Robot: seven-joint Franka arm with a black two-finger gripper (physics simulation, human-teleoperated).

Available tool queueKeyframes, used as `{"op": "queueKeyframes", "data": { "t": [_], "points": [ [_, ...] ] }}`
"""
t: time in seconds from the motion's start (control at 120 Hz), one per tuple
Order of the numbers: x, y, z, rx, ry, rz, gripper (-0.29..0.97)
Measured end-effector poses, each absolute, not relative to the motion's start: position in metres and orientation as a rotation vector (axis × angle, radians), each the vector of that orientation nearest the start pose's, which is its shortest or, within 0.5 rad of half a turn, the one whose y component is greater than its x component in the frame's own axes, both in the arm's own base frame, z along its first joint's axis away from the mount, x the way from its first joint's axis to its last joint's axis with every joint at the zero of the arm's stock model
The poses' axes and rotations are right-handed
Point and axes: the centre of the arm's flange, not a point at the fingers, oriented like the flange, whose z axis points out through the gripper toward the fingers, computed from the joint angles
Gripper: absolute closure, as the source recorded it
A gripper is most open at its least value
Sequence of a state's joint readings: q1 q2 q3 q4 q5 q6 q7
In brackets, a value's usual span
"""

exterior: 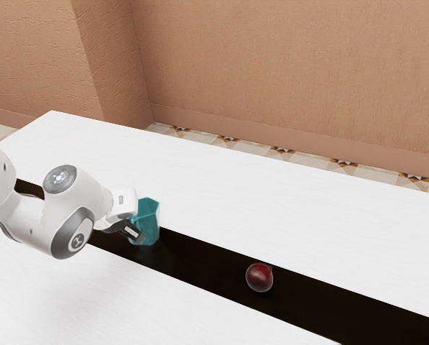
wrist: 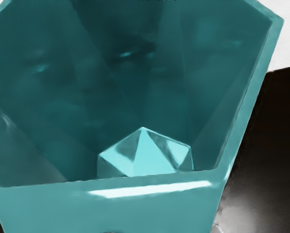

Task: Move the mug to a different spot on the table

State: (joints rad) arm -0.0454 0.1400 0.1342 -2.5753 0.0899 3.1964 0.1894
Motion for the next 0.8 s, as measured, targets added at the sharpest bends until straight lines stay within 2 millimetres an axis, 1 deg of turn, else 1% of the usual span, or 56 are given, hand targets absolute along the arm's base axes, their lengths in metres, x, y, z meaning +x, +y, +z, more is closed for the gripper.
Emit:
{"op": "queueKeyframes", "data": {
  "t": [0.067, 0.142, 0.275, 0.342, 0.375, 0.408, 0.442, 0.475, 0.542, 0.592, 0.617, 0.65, 0.683, 0.708, 0.75, 0.8],
  "points": [
    [0.485, 0.035, 0.264, -2.948, 0.279, -0.708, 0.28],
    [0.484, 0.035, 0.266, -2.960, 0.250, -0.699, 0.19],
    [0.477, 0.034, 0.289, -3.011, 0.144, -0.667, 0.10],
    [0.472, 0.034, 0.309, -3.052, 0.079, -0.629, 0.08],
    [0.469, 0.034, 0.322, -3.076, 0.048, -0.606, 0.07],
    [0.466, 0.034, 0.342, -3.098, 0.016, -0.589, 0.06],
    [0.465, 0.033, 0.367, -3.119, -0.008, -0.579, 0.05],
    [0.474, 0.027, 0.402, -3.133, -0.010, -0.586, 0.04],
    [0.499, 0.020, 0.477, -3.141, -0.005, -0.607, 0.03],
    [0.522, 0.019, 0.532, -3.127, 0.009, -0.607, 0.02],
    [0.536, 0.018, 0.555, -3.120, 0.013, -0.599, 0.02],
    [0.558, 0.018, 0.579, -3.111, 0.015, -0.578, 0.02],
    [0.578, 0.016, 0.594, -3.106, 0.016, -0.545, 0.02],
    [0.591, 0.014, 0.599, -3.104, 0.019, -0.513, 0.01],
    [0.608, 0.011, 0.600, -3.106, 0.024, -0.451, 0.01],
    [0.619, 0.007, 0.597, -3.113, 0.030, -0.374, 0.01]
  ]
}}
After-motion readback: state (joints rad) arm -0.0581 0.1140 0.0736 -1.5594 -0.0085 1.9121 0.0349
